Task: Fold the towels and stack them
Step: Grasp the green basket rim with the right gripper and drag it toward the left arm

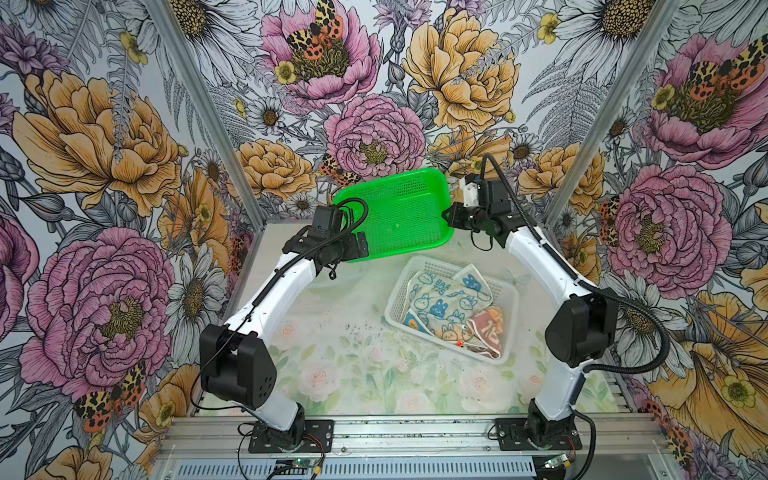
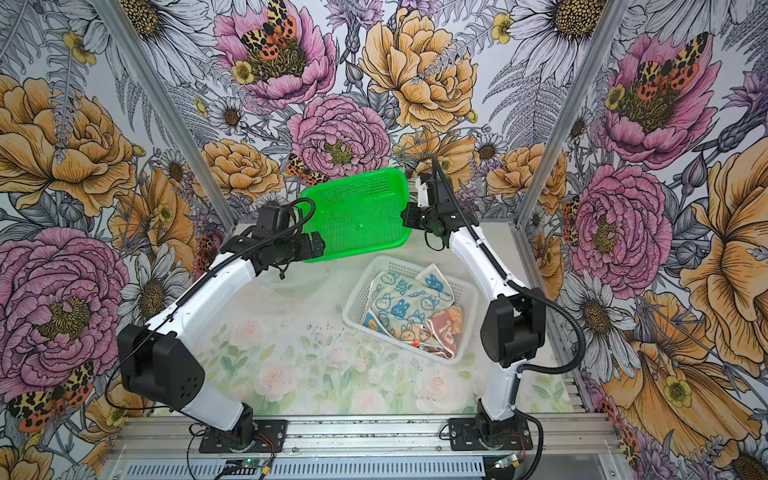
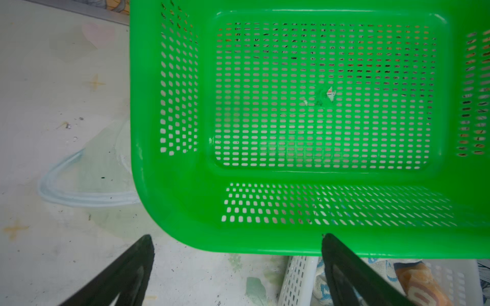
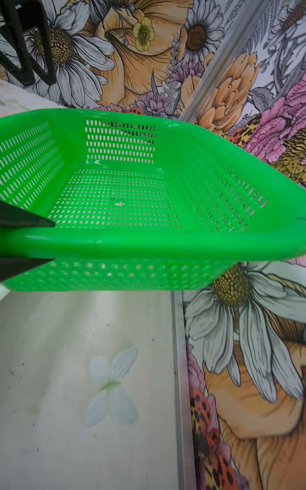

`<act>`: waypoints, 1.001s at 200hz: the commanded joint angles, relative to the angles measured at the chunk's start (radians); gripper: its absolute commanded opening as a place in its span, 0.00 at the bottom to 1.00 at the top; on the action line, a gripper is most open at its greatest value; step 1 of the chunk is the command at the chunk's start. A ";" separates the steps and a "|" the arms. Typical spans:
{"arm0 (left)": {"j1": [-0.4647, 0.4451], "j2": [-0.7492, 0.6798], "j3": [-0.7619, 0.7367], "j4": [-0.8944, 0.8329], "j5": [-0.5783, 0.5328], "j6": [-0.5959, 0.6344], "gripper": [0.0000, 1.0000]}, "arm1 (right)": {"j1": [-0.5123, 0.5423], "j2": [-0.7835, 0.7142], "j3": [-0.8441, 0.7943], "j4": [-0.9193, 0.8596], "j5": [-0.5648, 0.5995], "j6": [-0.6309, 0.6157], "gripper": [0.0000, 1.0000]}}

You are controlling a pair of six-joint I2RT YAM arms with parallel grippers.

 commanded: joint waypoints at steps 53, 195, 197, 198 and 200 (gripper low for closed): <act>0.122 -0.191 -0.177 0.008 -0.024 -0.016 0.99 | 0.176 0.321 0.298 0.044 -0.153 -0.016 0.00; 0.097 -0.158 -0.255 0.039 0.008 -0.029 0.99 | 0.227 0.655 0.634 -0.072 -0.082 0.067 0.13; 0.094 -0.157 -0.255 0.039 0.008 -0.028 0.99 | 0.228 0.655 0.634 -0.072 -0.082 0.067 0.13; 0.093 -0.156 -0.256 0.038 0.009 -0.028 0.99 | 0.227 0.656 0.635 -0.072 -0.082 0.067 0.14; 0.094 -0.155 -0.255 0.038 0.009 -0.028 0.99 | 0.227 0.657 0.634 -0.072 -0.083 0.067 0.14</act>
